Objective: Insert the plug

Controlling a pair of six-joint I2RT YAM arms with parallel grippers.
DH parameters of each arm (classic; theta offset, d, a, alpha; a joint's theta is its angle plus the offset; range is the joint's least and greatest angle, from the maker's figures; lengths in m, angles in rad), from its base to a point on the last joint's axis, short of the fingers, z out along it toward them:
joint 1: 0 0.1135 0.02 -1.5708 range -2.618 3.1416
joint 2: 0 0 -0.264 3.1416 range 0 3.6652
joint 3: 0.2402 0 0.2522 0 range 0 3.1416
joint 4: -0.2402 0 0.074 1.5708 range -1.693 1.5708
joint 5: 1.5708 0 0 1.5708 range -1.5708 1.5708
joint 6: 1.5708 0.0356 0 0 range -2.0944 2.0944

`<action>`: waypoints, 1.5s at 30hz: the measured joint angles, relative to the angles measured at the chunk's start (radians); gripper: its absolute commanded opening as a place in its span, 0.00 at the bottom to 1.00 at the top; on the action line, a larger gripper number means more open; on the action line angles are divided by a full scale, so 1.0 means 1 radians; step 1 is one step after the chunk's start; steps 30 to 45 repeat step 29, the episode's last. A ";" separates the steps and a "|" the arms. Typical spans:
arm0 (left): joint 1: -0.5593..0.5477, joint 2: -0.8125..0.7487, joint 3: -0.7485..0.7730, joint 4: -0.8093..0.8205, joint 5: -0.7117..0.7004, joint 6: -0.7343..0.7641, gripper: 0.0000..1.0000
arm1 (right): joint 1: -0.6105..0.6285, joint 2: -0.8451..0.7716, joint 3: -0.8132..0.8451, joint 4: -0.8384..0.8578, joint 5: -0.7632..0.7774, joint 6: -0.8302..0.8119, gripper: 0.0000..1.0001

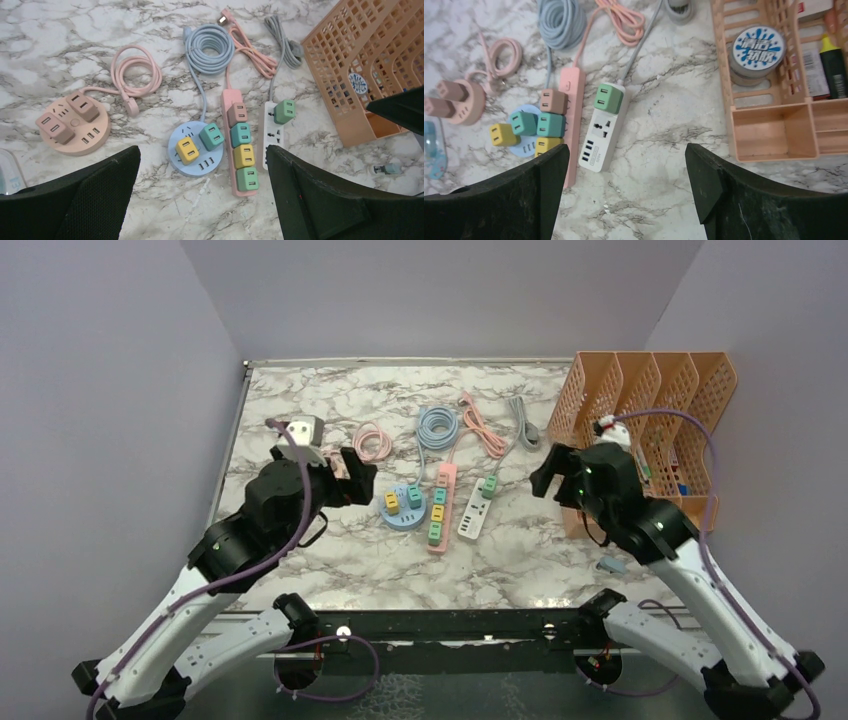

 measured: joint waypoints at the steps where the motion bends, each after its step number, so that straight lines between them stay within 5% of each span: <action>1: 0.000 -0.021 0.005 -0.008 -0.009 0.001 0.99 | 0.000 -0.064 -0.006 -0.010 0.018 -0.003 0.88; 10: 0.000 -0.132 0.073 -0.074 -0.072 0.021 0.99 | 0.000 -0.382 -0.011 -0.040 0.121 -0.047 0.88; 45: 0.000 -0.146 0.104 -0.120 -0.092 0.060 0.99 | 0.000 -0.475 -0.010 -0.068 0.206 -0.050 0.88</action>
